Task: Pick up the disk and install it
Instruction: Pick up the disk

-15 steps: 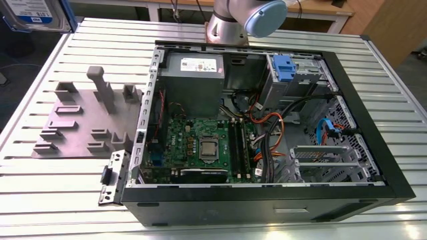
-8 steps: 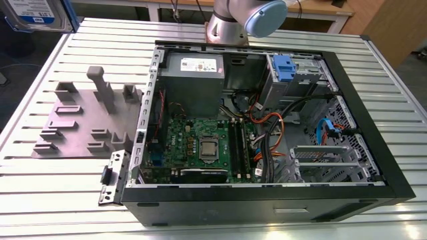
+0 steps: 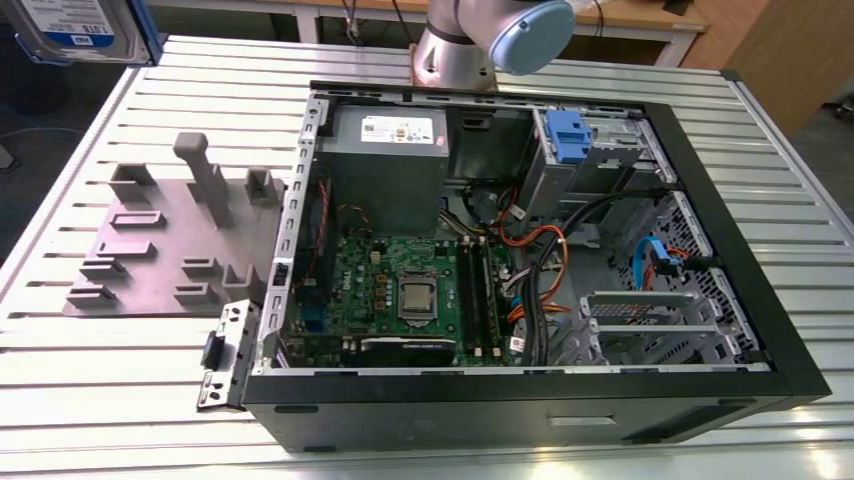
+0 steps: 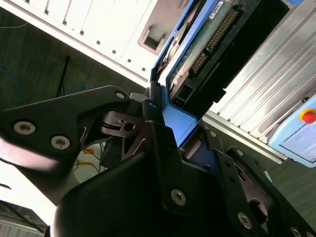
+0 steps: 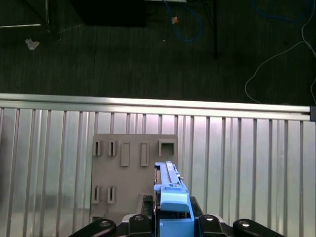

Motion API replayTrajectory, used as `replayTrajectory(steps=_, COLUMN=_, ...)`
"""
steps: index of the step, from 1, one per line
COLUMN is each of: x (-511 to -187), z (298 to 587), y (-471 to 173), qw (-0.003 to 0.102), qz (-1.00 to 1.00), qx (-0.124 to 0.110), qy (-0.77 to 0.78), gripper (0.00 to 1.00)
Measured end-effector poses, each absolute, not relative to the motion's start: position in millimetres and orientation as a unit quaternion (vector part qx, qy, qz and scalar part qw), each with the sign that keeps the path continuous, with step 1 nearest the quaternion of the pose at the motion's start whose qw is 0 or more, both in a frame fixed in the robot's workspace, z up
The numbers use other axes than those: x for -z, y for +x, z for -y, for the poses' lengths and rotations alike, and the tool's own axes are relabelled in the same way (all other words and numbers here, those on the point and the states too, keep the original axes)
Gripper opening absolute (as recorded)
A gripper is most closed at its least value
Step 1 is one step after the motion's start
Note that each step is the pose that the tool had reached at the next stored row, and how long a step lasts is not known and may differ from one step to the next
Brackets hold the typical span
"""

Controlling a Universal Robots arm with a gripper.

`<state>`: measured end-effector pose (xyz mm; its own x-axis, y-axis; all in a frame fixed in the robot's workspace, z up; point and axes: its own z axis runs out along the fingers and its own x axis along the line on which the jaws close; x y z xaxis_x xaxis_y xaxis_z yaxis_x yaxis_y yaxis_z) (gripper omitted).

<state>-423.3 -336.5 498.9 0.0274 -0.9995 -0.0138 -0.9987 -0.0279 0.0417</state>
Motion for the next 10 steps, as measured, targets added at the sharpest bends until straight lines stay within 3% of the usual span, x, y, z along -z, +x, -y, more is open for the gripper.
replayTrajectory(steps=10, x=-498.9, z=336.4, y=-418.6, qw=0.01, qz=0.697, qx=0.02, qy=0.717, gripper=0.37)
